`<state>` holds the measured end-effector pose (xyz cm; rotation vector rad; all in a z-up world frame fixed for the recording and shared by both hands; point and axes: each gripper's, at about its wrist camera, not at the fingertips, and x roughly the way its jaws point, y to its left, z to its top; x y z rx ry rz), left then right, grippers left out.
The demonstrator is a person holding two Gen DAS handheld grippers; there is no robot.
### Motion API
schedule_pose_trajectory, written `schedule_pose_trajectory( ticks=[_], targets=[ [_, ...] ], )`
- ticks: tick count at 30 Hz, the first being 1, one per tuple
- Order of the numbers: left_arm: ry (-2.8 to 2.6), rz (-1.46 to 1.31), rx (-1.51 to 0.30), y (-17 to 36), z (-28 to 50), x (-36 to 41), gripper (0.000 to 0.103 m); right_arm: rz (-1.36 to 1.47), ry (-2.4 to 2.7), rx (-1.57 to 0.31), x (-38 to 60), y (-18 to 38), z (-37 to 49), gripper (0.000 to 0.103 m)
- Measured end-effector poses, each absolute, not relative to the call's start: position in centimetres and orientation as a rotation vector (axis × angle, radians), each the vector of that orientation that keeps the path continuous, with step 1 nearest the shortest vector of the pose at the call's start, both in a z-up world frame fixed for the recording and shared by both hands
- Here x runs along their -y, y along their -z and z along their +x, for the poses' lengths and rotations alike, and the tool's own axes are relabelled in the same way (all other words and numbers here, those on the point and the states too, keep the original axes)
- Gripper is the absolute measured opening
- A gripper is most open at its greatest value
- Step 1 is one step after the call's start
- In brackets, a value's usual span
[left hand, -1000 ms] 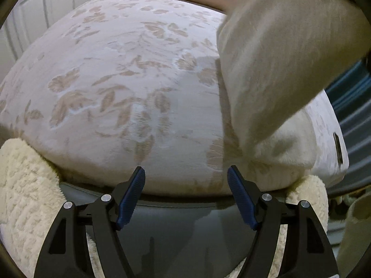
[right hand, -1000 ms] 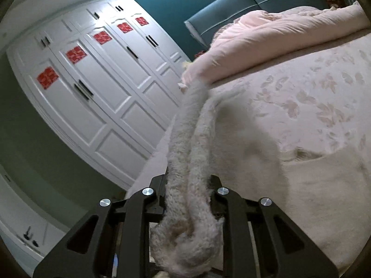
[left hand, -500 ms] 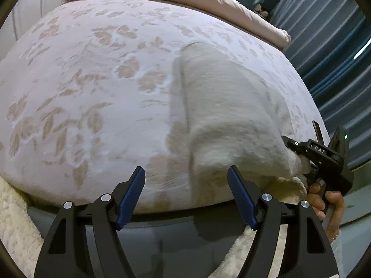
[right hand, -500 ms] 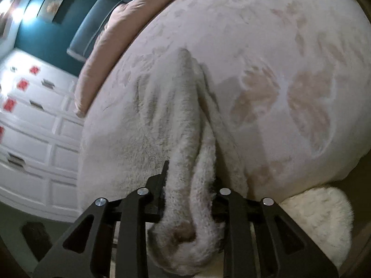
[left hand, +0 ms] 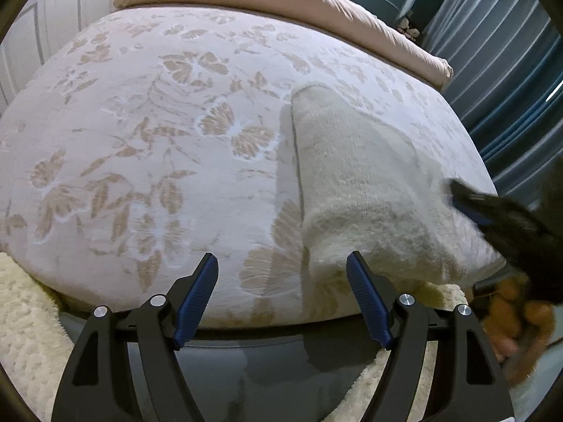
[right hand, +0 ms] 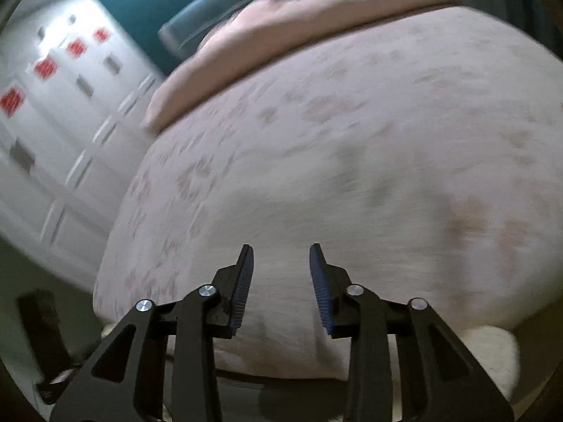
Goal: Fold small clothes
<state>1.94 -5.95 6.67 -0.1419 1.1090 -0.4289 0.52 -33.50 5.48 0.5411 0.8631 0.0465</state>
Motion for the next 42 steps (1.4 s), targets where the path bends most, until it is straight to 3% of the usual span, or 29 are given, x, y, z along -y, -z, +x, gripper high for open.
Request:
schedule_pose_trajectory(
  ticks=[3,5,8,12,17,22,24,26,27,32,34,37,42],
  targets=[
    [0.416,-0.145,-1.088,-7.4,1.6,5.1,0.073,0.469,-0.171,-1.014,28.6,-1.4,4.9,0.029],
    [0.403,-0.145,-1.080,-7.6,1.6,4.7,0.073,0.358,-0.192,-1.020,26.1,0.2,6.7,0.029],
    [0.396,-0.156,-1.087,-7.5,2.0,4.7,0.073,0.328,-0.197,-0.998,25.4,-0.3,8.4,0.029],
    [0.436,-0.157,-1.083,-7.7,2.6,6.1,0.073,0.495,-0.232,-0.933,29.1,-2.7,6.3,0.028],
    [0.517,-0.123,-1.058,-7.8,3.5,10.2,0.074,0.690,-0.037,-0.761,36.6,-5.1,-0.8,0.044],
    [0.552,-0.079,-1.076,-6.2,5.1,14.7,0.074,0.732,0.086,-0.850,41.1,-2.6,-1.1,0.058],
    [0.519,-0.045,-1.070,-5.8,5.4,15.8,0.074,0.746,0.074,-0.894,41.1,-1.2,0.0,0.058],
    [0.494,-0.005,-1.049,-5.6,5.6,16.5,0.074,0.729,0.047,-0.913,40.3,-0.5,1.4,0.042],
    [0.484,0.004,-1.048,-5.6,5.6,16.7,0.074,0.686,0.049,-0.921,39.7,-0.9,2.2,0.018],
    [0.486,0.018,-1.040,-5.5,5.6,17.0,0.075,0.577,0.035,-0.730,39.8,-7.1,1.8,0.016],
    [0.484,0.038,-1.031,-5.3,5.7,17.4,0.075,0.557,0.065,-0.750,40.4,-6.1,2.4,0.017],
    [0.471,0.089,-1.026,-4.6,5.6,18.4,0.075,0.540,0.136,-0.987,40.8,0.8,4.7,0.018],
    [0.426,0.183,-0.997,-4.1,5.0,19.6,0.079,0.646,0.162,-0.845,41.4,-3.0,1.0,0.021]
  ],
)
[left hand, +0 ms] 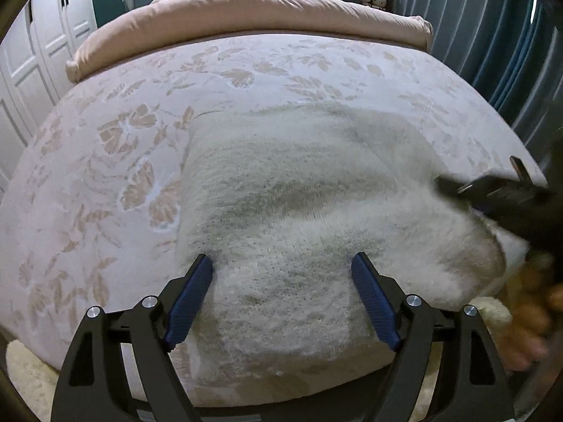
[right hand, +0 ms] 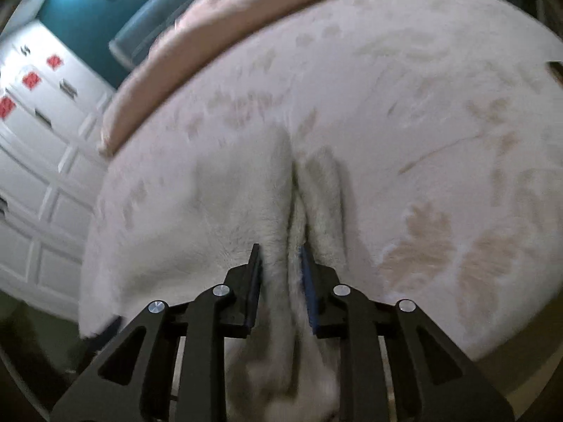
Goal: Fold small clothes
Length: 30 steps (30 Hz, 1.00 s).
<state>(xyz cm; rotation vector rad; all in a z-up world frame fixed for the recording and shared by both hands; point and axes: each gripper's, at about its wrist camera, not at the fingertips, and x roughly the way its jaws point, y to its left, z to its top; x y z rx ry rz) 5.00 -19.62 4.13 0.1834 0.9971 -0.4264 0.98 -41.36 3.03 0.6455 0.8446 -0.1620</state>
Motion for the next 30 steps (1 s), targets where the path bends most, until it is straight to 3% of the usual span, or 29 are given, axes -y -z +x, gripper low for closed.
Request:
schedule_pose_trajectory(
  ticks=[5,10,17,22,30],
  targets=[
    [0.420,0.199,-0.994,-4.1,4.8,19.7,0.079,0.545,0.126,-0.801,38.6,-6.7,-2.7,0.022],
    [0.412,0.191,-0.995,-4.2,4.4,19.5,0.079,0.414,0.168,-1.002,36.5,-1.7,-2.3,0.021],
    [0.401,0.196,-0.997,-4.8,3.6,18.9,0.079,0.463,0.157,-0.895,37.0,-4.8,-3.5,0.022],
    [0.380,0.189,-1.011,-4.6,3.3,18.2,0.079,0.423,0.192,-1.017,36.9,-0.7,-2.6,0.022],
    [0.346,0.128,-1.050,-4.7,3.1,14.9,0.079,0.468,0.079,-0.867,34.3,-8.2,-2.7,0.025]
  ],
)
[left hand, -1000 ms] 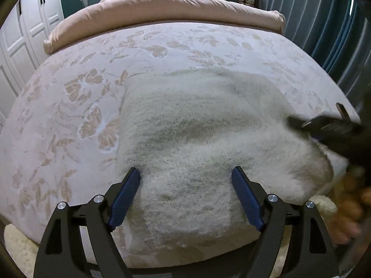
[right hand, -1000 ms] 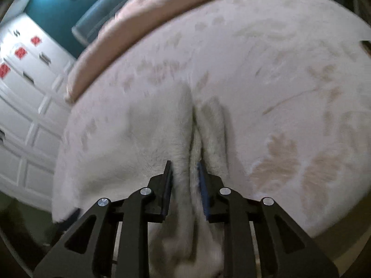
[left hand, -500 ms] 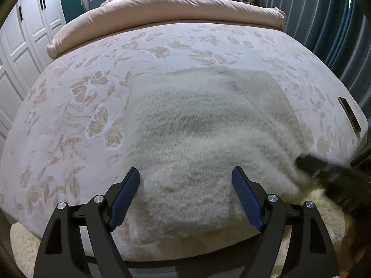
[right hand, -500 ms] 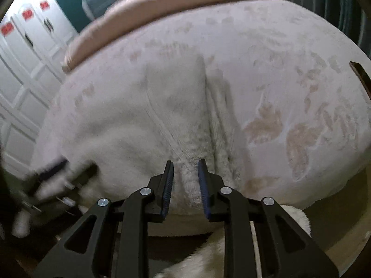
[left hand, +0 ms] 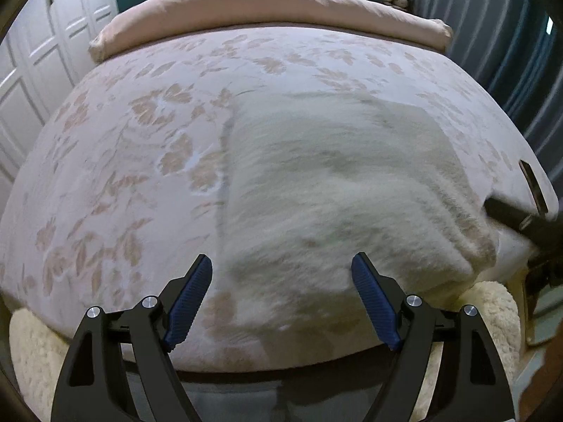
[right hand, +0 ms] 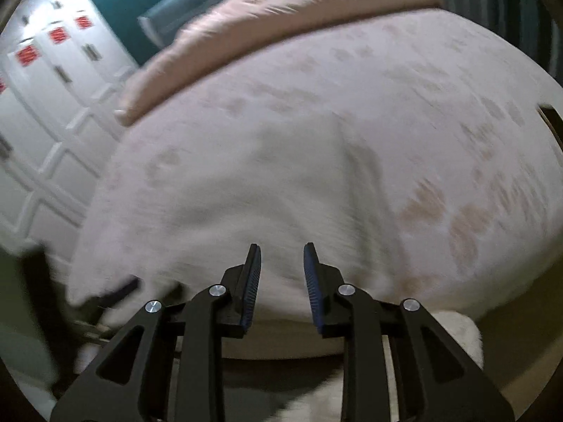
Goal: Fold small clothes
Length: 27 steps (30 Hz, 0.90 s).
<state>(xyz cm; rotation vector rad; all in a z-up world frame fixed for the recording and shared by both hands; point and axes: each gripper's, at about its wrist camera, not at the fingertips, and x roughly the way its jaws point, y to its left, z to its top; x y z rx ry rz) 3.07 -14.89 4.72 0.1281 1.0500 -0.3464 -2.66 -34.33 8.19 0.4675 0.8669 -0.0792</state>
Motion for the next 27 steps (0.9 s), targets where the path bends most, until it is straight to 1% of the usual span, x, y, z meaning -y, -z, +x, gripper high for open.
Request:
schedule_pose_trajectory(
  ticks=[2,4,5,9,12,16,18,24,27],
  targets=[
    [0.325,0.114,-1.055,-5.0,3.0,13.8,0.079,0.446,0.031,-0.855,32.8,-9.1,-1.6,0.026],
    [0.294,0.115,-1.053,-5.3,3.0,12.5,0.079,0.427,-0.012,-0.865,31.1,-8.9,-0.1,0.027],
    [0.277,0.120,-1.057,-5.4,3.0,11.8,0.079,0.414,-0.023,-0.884,30.3,-8.3,0.5,0.027],
    [0.231,0.121,-1.075,-5.5,3.0,10.0,0.079,0.347,-0.022,-1.052,27.0,-2.5,2.0,0.028],
    [0.210,0.119,-1.085,-5.3,3.2,9.1,0.079,0.301,-0.020,-1.055,25.6,-1.0,0.4,0.028],
    [0.213,0.106,-1.103,-5.0,3.5,9.0,0.079,0.319,-0.030,-1.109,25.5,0.4,-0.6,0.027],
    [0.218,0.118,-1.102,-5.0,3.5,9.5,0.079,0.325,-0.026,-1.087,25.8,-0.6,-1.1,0.027],
    [0.238,0.128,-1.100,-5.1,3.6,10.6,0.079,0.358,0.047,-0.925,29.2,-6.5,-2.7,0.028],
    [0.248,0.135,-1.099,-5.2,3.6,11.5,0.079,0.365,0.096,-0.921,31.3,-6.4,-2.7,0.028]
  ],
)
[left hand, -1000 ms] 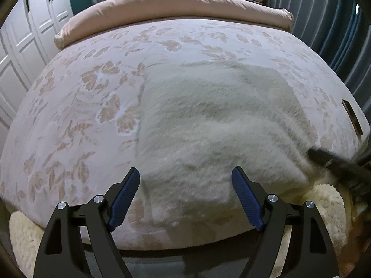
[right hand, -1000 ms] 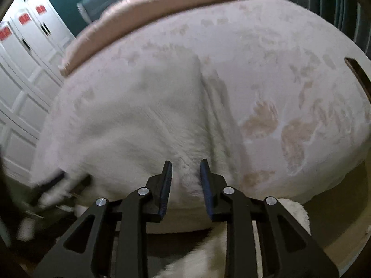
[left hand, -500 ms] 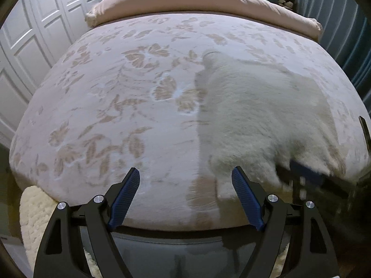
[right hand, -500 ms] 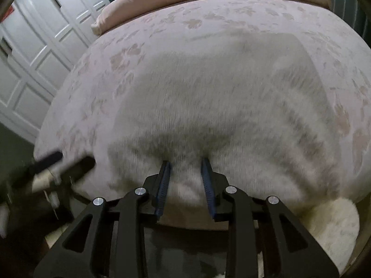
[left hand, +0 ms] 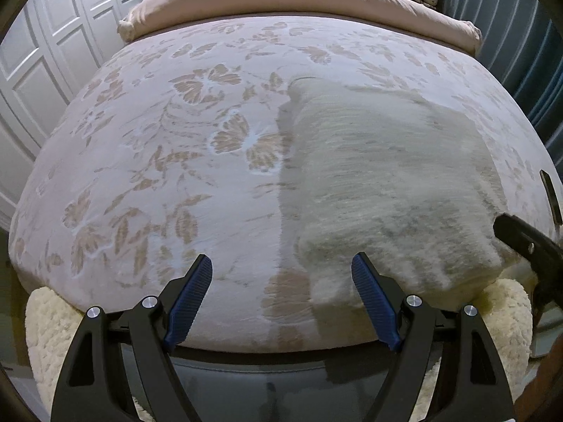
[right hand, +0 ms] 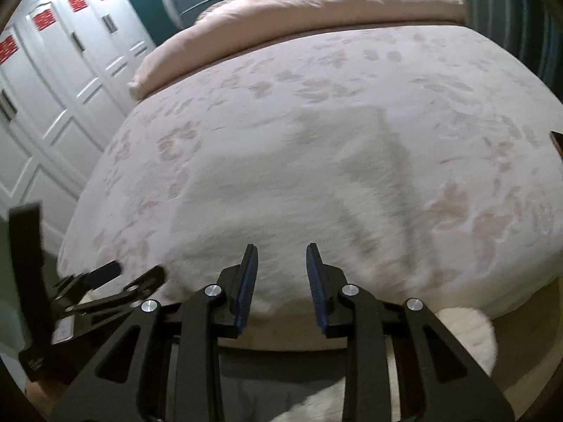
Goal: Fold small clothes
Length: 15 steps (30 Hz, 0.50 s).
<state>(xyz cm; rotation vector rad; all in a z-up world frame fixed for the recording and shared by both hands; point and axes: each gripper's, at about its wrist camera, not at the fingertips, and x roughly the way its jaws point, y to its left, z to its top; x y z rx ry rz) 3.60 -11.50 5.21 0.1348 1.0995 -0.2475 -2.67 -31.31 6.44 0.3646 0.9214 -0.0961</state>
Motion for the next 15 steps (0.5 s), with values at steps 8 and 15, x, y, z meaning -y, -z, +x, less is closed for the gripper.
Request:
schedule_pose_trajectory(
  ticks=[8,15],
  targets=[
    [0.269,0.161,-1.105,-5.0,3.7,13.3,0.079,0.404,0.119,-1.048,33.4,-0.4,-3.1,0.027],
    [0.272,0.166,-1.108,-4.9,4.0,14.0,0.079,0.443,0.118,-0.991,33.8,-2.2,-3.2,0.027]
  ],
)
